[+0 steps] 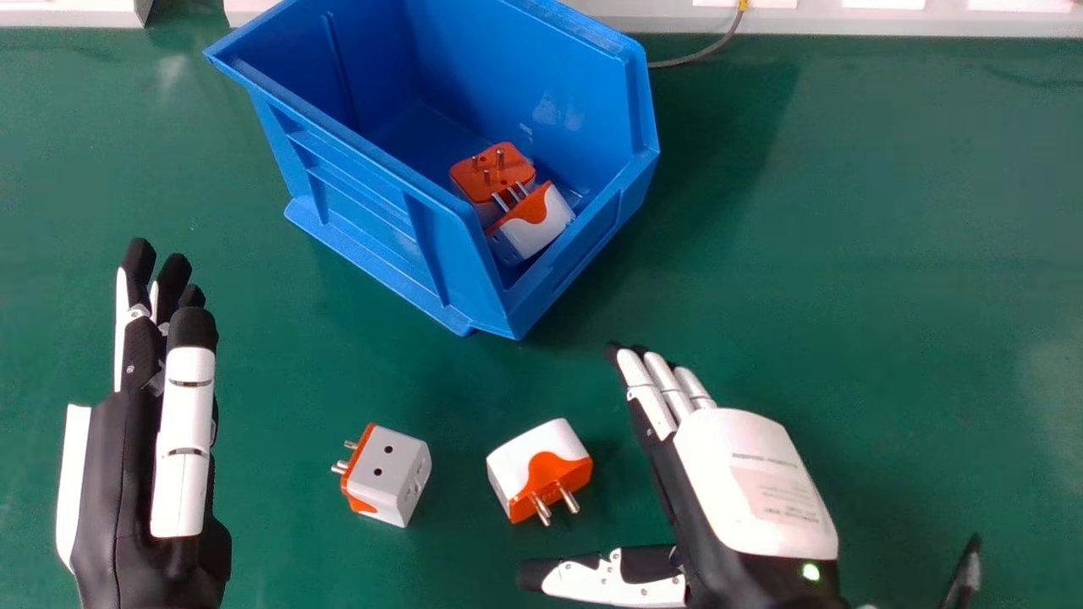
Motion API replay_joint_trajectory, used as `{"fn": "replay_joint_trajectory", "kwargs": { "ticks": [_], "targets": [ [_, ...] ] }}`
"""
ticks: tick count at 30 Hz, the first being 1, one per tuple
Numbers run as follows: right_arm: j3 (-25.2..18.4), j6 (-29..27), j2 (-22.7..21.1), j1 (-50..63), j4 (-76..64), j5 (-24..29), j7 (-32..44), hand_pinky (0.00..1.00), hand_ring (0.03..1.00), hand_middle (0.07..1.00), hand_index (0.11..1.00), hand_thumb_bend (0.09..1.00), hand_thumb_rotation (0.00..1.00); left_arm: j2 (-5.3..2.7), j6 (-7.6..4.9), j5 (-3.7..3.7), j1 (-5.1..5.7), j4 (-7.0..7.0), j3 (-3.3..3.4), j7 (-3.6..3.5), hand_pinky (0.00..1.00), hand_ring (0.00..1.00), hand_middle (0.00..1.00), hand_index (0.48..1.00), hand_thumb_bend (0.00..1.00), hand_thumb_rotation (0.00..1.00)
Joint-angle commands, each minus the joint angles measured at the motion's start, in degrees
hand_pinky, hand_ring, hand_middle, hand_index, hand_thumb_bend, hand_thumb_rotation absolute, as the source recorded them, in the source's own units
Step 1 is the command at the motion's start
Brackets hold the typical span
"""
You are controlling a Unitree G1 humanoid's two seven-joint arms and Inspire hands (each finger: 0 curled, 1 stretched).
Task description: Pick all objects and put in blue box
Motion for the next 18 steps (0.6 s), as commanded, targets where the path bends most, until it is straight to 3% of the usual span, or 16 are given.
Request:
{"fn": "replay_joint_trajectory", "kwargs": {
  "ticks": [1,4,9,14,18],
  "targets": [
    [1.7,0.6,1.7,-0.5,-2.3,-0.9,0.5,0.93,0.983,0.99,0.985,0.739,0.66,-0.03,-1.4,-0.55,0.34,-1.04,0.25,0.14,1.0,0.99,0.98,1.0,0.55,1.0],
    [2.1,1.0,2.0,-0.8,-2.1,-0.7,0.8,0.95,0.992,0.995,0.992,0.72,0.67,0.05,-1.45,-0.58,0.34,-1.0,0.31,0.03,1.0,0.99,0.98,1.0,0.56,1.0],
    [3.2,2.2,2.4,-1.8,-1.7,-2.1,2.7,0.94,0.998,0.999,0.998,0.688,0.65,-0.04,-1.22,-0.29,1.16,-2.07,0.05,0.12,1.0,0.99,0.98,1.0,0.55,1.0],
    [4.6,3.8,3.4,-3.7,-0.8,-4.2,5.5,0.94,1.0,1.0,1.0,0.658,0.67,0.13,-0.52,-1.38,1.89,-3.22,0.11,-0.26,1.0,0.99,0.98,1.0,0.55,1.0],
    [5.2,4.6,3.7,-6.6,1.2,-5.6,6.8,0.93,0.992,1.0,0.995,0.64,0.68,0.22,-0.49,-1.26,2.25,-3.42,0.13,-0.24,1.0,0.99,0.98,1.0,0.53,1.0]
  ]
}}
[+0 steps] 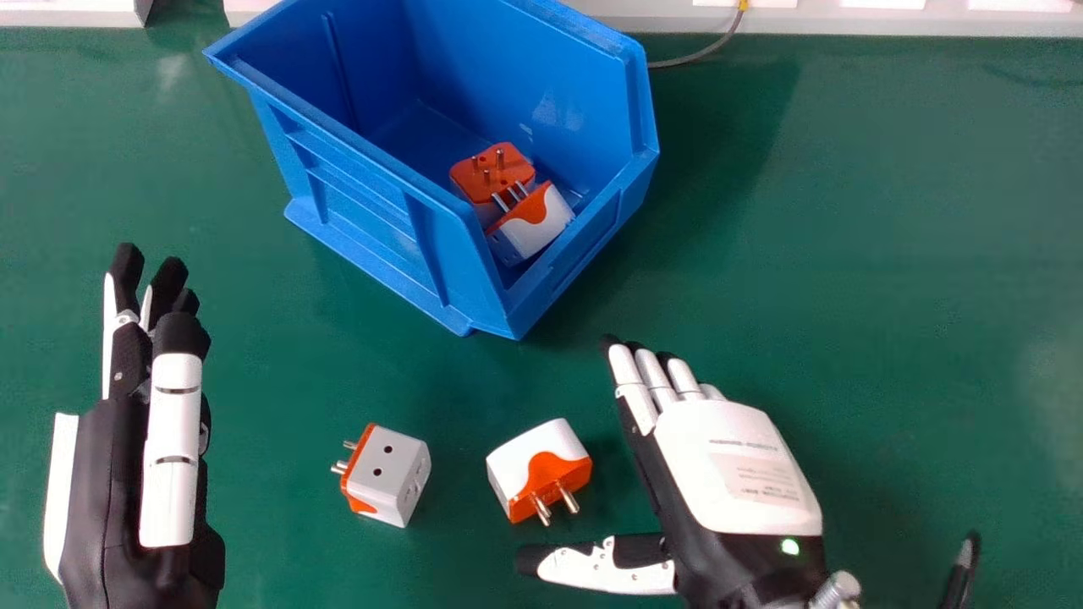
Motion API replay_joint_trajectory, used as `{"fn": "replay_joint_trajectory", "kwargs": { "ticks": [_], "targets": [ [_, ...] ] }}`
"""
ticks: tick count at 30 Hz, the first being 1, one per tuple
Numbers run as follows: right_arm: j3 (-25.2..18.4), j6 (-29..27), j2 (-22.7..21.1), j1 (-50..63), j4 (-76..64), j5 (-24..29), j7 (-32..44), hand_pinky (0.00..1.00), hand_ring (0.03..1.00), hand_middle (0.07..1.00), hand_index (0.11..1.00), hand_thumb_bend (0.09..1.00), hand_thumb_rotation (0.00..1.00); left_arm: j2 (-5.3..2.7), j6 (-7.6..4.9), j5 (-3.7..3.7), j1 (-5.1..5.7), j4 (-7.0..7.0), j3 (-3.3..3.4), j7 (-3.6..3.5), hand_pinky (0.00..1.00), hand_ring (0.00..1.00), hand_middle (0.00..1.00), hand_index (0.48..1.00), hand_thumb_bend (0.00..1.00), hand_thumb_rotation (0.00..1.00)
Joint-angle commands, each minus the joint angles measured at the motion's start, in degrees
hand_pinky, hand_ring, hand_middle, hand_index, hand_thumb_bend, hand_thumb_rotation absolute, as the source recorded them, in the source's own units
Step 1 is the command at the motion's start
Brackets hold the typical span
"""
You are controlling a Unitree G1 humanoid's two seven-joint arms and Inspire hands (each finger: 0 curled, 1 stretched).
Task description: Pick all objects and put in blue box
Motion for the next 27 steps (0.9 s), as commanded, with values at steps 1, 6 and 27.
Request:
{"fn": "replay_joint_trajectory", "kwargs": {
  "ticks": [1,6,27],
  "targets": [
    [3.0,0.6,3.0,-1.5,-0.2,-0.8,0.6,0.92,0.989,1.0,0.993,0.638,0.69,0.41,-0.59,-0.14,0.49,-1.63,0.13,-0.04,1.0,0.99,0.98,1.0,0.52,1.0],
    [3.3,1.5,3.4,-4.3,2.3,-1.3,0.8,0.92,0.984,1.0,0.99,0.637,0.71,0.48,-1.1,-0.24,0.26,-1.26,0.25,-0.26,1.0,0.99,0.99,1.0,0.52,1.0],
    [7.2,5.1,3.0,-10.5,7.9,-2.1,2.0,0.78,0.878,0.92,0.888,0.696,0.62,0.58,-0.38,-0.65,0.41,-1.61,0.25,-0.69,1.0,1.0,1.0,1.0,0.55,1.0]
  ]
}}
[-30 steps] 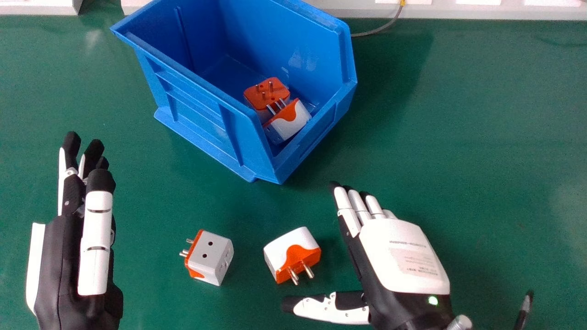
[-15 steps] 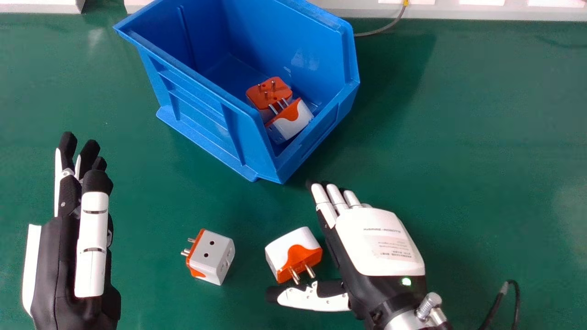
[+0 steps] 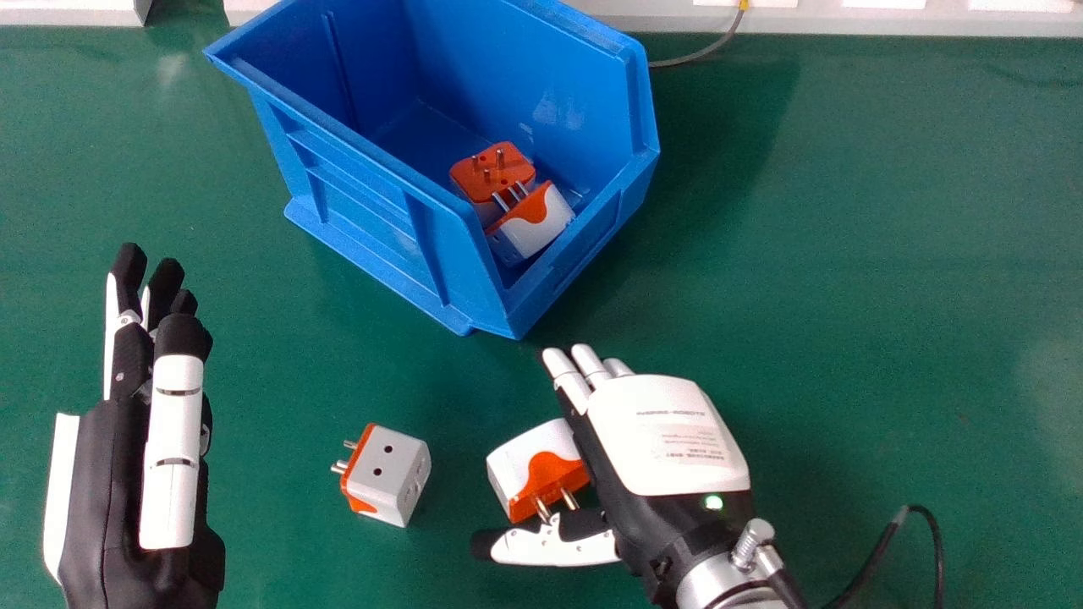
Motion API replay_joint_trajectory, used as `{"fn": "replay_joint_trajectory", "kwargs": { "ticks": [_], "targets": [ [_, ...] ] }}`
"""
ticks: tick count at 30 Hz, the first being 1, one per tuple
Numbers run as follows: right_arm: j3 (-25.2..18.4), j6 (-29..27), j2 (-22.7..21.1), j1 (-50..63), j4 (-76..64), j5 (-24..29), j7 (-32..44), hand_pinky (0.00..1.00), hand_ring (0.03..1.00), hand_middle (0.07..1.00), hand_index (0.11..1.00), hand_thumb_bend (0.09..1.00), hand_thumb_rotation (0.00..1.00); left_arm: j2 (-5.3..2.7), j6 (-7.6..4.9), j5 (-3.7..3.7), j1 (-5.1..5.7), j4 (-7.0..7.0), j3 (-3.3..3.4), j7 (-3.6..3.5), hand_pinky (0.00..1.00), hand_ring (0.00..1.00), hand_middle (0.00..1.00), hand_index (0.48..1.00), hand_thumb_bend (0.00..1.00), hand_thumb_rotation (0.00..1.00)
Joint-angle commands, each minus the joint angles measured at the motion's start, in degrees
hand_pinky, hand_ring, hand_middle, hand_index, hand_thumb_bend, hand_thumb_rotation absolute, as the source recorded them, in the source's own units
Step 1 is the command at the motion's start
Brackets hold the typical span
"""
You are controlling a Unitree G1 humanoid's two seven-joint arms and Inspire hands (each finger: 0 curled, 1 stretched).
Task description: Pick all objects and put in blue box
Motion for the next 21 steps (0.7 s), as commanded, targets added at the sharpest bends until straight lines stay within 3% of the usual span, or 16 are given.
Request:
{"fn": "replay_joint_trajectory", "kwargs": {
  "ticks": [1,6,10,15,21],
  "targets": [
    [1.4,0.5,1.8,-0.5,-0.6,-0.7,0.3,0.78,0.873,0.915,0.878,0.699,0.61,0.4,-0.19,-0.46,0.24,-1.67,0.14,0.06,1.0,1.0,1.0,1.0,0.56,1.0],
    [1.7,0.6,1.4,-1.6,0.1,-1.0,1.3,0.77,0.862,0.901,0.837,0.7,0.57,0.55,0.33,-0.39,0.02,-1.88,0.08,0.23,1.0,1.0,1.0,1.0,0.57,1.0],
    [1.7,1.0,1.3,-2.7,0.6,-0.8,2.4,0.77,0.856,0.894,0.807,0.689,0.57,1.01,0.85,-0.9,-0.04,-2.24,0.12,-0.27,1.0,1.0,1.0,1.0,0.59,1.0],
    [2.0,1.7,1.3,-3.6,1.2,-1.0,3.0,0.76,0.851,0.889,0.786,0.683,0.56,1.34,0.57,-0.47,-0.57,-2.11,0.47,-0.29,1.0,1.0,1.0,1.0,0.59,1.0],
    [1.8,1.8,1.3,-4.6,1.6,-0.8,3.7,0.75,0.843,0.884,0.78,0.67,0.55,1.79,1.35,-0.69,-0.75,-2.85,0.62,0.04,1.0,1.0,1.0,1.0,0.62,1.0]
  ]
}}
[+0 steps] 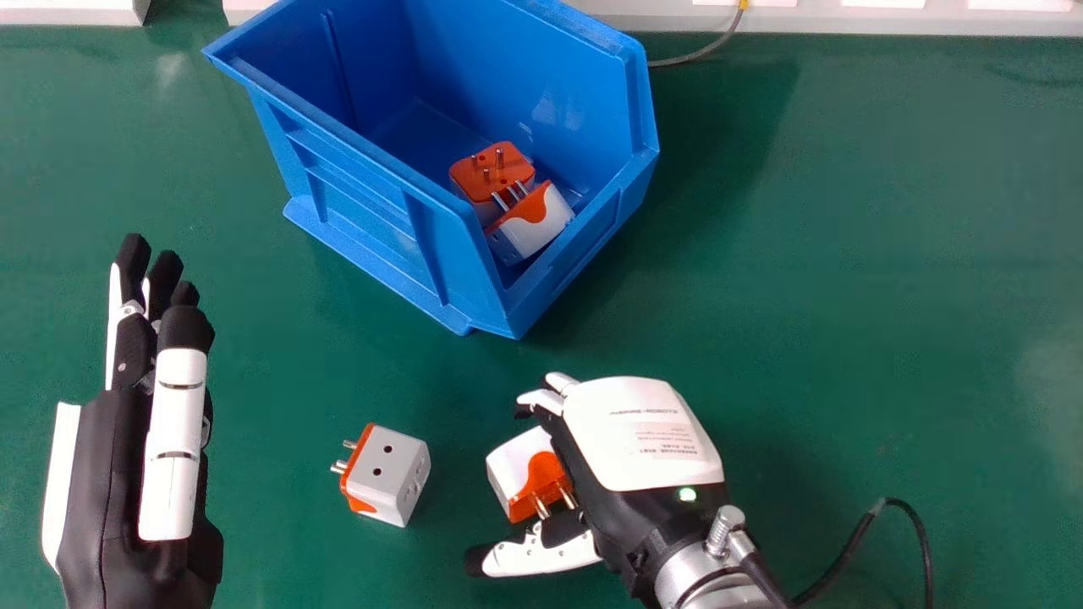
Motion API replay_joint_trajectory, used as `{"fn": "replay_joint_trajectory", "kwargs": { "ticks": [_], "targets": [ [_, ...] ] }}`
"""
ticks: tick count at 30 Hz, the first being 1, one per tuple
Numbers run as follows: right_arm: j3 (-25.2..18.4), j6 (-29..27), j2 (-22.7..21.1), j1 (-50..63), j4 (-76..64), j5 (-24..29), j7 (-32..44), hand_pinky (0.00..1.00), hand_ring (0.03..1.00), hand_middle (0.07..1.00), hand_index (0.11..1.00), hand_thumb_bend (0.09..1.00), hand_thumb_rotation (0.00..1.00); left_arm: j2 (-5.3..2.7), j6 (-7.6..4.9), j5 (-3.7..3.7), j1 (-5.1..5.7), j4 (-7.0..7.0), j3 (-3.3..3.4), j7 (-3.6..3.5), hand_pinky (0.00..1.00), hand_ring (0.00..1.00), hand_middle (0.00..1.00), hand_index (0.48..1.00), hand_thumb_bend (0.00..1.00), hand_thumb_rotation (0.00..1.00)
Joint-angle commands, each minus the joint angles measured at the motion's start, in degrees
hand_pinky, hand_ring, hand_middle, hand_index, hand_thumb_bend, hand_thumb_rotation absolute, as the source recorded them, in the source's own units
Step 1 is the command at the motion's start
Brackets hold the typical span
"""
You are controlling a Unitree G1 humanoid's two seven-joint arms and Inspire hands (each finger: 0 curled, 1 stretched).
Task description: Pick all objects and put in blue box
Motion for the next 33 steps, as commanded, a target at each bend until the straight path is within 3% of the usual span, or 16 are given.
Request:
{"fn": "replay_joint_trajectory", "kwargs": {
  "ticks": [1,3,7,11,15,18,33],
  "targets": [
    [0.2,0.3,0.7,-1.4,-0.5,-0.8,0.0,0.75,0.842,0.884,0.78,0.669,0.55,0.36,0.2,-0.83,-0.21,-1.86,0.35,0.08,1.0,1.0,1.0,1.0,0.62,1.0],
    [0.1,0.4,0.9,-1.8,-0.1,-0.7,-0.2,0.74,0.84,0.882,0.779,0.667,0.55,0.53,0.58,-1.06,-0.33,-2.08,0.43,0.02,1.0,1.0,1.0,1.0,0.63,1.0],
    [0.1,1.0,1.0,-3.1,0.8,-0.7,0.3,0.74,0.836,0.876,0.774,0.663,0.53,0.79,0.9,-0.75,-0.61,-2.28,0.67,0.12,1.0,1.0,1.0,1.0,0.63,1.0],
    [0.1,1.4,1.1,-4.1,1.8,-0.6,0.7,0.73,0.834,0.872,0.777,0.656,0.51,1.16,0.85,-1.09,-0.87,-2.02,0.97,-0.15,1.0,1.0,1.0,1.0,0.65,1.0],
    [-0.1,1.4,1.2,-5.1,2.7,-0.1,0.7,0.73,0.835,0.871,0.782,0.65,0.5,0.98,1.04,-1.4,-1.11,-2.08,1.3,0.04,1.0,1.0,1.0,1.0,0.67,0.99],
    [-0.1,1.3,1.1,-5.9,3.6,-0.1,0.6,0.73,0.836,0.871,0.785,0.644,0.5,1.13,0.89,-1.78,-1.24,-2.02,1.53,-0.23,1.0,1.0,1.0,1.0,0.68,0.99],
    [-0.9,1.3,0.4,-7.4,4.1,0.5,2.3,0.73,0.83,0.867,0.776,0.673,0.39,1.65,0.6,-2.63,-0.69,-2.31,2.58,-1.17,1.0,1.0,1.0,1.0,0.67,1.0]
  ]
}}
